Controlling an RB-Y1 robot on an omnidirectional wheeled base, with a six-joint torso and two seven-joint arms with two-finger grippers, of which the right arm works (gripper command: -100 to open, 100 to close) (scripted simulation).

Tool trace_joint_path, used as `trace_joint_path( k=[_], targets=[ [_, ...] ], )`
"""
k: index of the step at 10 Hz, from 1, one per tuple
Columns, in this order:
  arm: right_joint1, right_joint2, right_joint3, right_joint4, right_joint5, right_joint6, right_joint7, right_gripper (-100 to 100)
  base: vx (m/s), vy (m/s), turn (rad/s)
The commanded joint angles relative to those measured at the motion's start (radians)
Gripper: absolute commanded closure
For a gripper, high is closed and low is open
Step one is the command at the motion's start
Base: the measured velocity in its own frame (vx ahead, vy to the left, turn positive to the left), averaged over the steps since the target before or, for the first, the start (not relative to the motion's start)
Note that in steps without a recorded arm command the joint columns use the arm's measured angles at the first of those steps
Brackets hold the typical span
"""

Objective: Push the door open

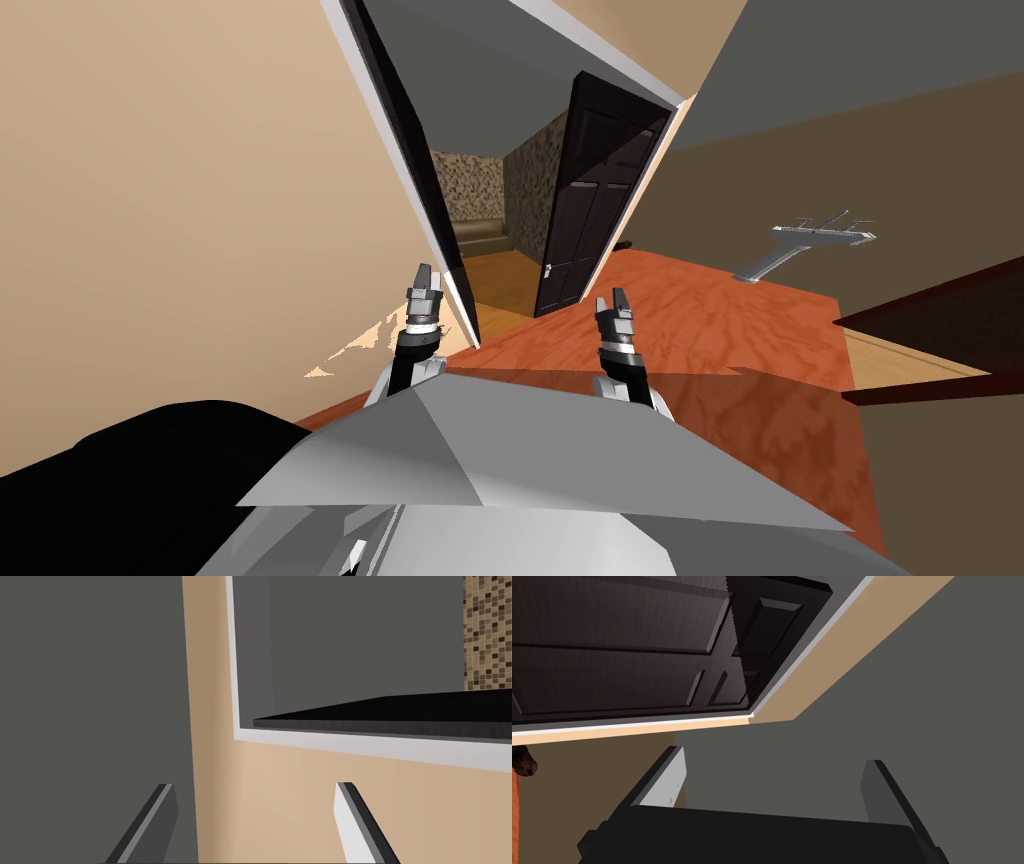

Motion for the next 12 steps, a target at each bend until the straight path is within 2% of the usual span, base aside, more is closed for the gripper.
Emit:
trace_joint_path(
  k=[1, 12],
  targets=[
    [-0.011, -0.006, -0.001, 0.033, 0.006, -0.012, -0.009, -100, 0.075, -0.032, 0.027],
    [-0.107, -0.036, -0.001, 0.281, 0.06, -0.084, -0.077, -100, 0.095, -0.042, 0.031]
  ],
)
